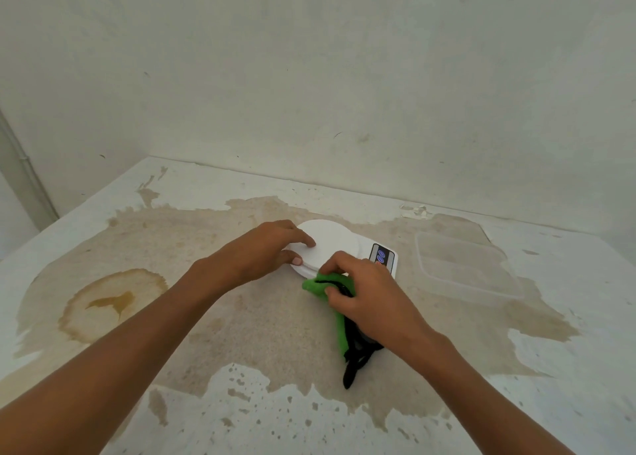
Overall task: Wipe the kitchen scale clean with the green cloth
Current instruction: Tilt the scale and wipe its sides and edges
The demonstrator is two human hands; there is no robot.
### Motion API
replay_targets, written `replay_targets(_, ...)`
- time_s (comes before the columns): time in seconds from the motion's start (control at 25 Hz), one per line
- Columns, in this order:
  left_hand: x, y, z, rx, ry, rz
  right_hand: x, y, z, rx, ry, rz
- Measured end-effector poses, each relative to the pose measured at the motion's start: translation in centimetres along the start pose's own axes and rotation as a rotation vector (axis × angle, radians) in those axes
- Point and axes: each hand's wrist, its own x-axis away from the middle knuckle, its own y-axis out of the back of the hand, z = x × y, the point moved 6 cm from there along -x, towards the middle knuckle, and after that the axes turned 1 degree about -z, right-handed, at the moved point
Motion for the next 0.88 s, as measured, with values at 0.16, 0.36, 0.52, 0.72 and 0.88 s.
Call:
replay_targets(0.16,2.3,0.9,-1.2,0.066,0.019,-0.174,0.8,3.3,-3.2,-0.518,-0.277,-0.097)
replay_targets(0.36,6.1,-1.7,-6.3,0.715,0.337,-0.009,1.2,3.3,-5.1,-0.594,-0.418,-0.163)
replay_targets(0.52,8.2,-4.7,-10.9,0.734,0.309,0.158,1.9,2.8,-5.8,-0.537,-0.555,-0.266)
replay_targets(0.72,7.6,-4.4,-9.6,0.603,0.288,-0.075,3.1,3.5,-5.5,-0.424,-0.582,-0.102)
replay_targets(0.88,7.0,-3.1,-8.0,0.574,0.231,0.032,4.0,4.7,-4.2,0.253,-0.380,0.002)
